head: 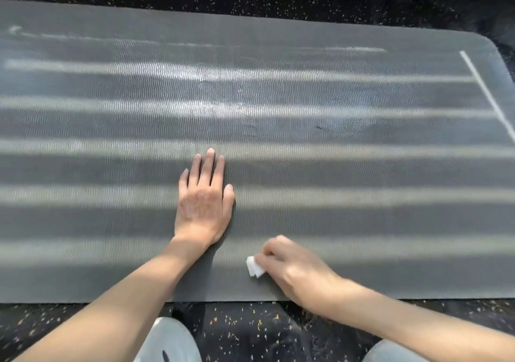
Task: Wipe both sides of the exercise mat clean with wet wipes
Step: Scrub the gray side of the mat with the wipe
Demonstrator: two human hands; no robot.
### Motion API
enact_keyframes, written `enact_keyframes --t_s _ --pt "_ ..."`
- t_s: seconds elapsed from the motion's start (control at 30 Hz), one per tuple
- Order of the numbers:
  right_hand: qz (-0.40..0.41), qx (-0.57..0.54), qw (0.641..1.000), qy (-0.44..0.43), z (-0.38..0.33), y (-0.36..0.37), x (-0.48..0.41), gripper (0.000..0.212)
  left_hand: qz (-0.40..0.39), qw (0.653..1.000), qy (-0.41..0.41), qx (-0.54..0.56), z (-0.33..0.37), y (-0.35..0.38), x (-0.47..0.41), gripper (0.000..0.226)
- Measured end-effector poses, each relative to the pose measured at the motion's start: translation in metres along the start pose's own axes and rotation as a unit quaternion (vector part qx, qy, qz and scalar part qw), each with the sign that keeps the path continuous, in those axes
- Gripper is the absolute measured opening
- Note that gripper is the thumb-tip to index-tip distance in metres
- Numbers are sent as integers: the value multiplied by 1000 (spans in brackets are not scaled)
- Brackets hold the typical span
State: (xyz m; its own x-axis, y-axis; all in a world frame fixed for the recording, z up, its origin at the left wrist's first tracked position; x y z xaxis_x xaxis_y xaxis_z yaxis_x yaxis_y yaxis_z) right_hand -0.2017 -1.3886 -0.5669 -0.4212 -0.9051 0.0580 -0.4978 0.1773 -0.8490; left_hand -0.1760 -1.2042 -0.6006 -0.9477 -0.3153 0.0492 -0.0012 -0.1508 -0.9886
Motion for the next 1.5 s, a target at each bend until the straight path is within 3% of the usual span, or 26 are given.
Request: enact_keyframes --t_s 0.13,0.23,0.3,0.37,0.4,0.47,0.53,0.6,0.73,0.77,0.83,0.9,0.97,1.07,1.13,1.23,1.3,1.37,1.4,1.5 --pt "85 3 995 59 28 -13 -33 6 -3 1000 2 0 1 2 1 66" --pt "66 -4 991 117 19 -9 -21 15 -8 1000 -2 0 1 2 1 66" --pt "41 -37 996 72 1 8 11 7 -11 1000 -4 -2 2 2 1 66" --pt "-49 -31 998 6 -21 21 36 26 -11 1000 -5 -3 2 1 1 66" --pt "-55 -35 998 7 -18 23 43 33 -10 1000 -4 -2 2 1 1 66" --pt "-47 -25 998 -17 -16 24 34 26 -7 1000 -3 0 2 1 1 67" --pt "30 -64 997 8 -2 11 10 11 -6 1000 -3 1 1 1 1 68" --pt "62 -74 994 43 9 -1 -4 17 -6 1000 -1 2 1 2 2 68" --pt "18 -53 998 35 -2 17 32 2 -9 1000 -4 4 1 1 2 68" --pt "-31 -25 999 31 -11 21 43 16 -11 1000 -4 3 2 0 2 67" --pt "-56 15 998 30 -13 22 58 32 -12 1000 -2 -1 2 -1 2 67" --pt "-69 27 997 -23 -15 16 54 24 -13 1000 -2 -2 1 -1 2 68" --pt "-31 -4 999 -22 -1 1 33 14 -14 1000 -3 0 1 0 2 68" --pt "60 16 997 48 29 -21 -1 20 -18 1000 -4 -6 1 1 2 69" --pt "24 42 996 79 35 -23 4 20 -23 1000 -3 -10 2 0 2 68" --pt "-30 12 999 -13 18 3 57 7 -28 999 -1 -16 4 -1 1 67" --pt "-89 37 995 -40 5 4 81 18 -31 999 0 -17 4 -1 1 67" --pt "-98 31 993 -60 4 -1 79 19 -30 999 -1 -17 4 -1 1 67" --pt "-70 21 995 -71 7 -6 64 15 -29 999 -2 -19 4 -1 0 67" --pt "48 18 998 29 43 -29 5 26 -31 999 1 -26 3 2 1 67"
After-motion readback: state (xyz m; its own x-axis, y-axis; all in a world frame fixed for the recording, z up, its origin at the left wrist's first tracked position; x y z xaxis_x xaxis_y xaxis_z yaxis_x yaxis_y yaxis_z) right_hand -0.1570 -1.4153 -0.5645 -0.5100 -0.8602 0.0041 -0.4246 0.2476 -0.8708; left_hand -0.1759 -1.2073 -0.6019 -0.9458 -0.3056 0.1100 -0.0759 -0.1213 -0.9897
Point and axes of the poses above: each hand's wrist, its own x-axis away from the middle knuckle, its own y-axis out of the palm, z = x × y, the point moved 5 cm from there along -x, towards the middle knuckle, and after that the axes turned 3 degrees about -x, right-handed, at the moved point
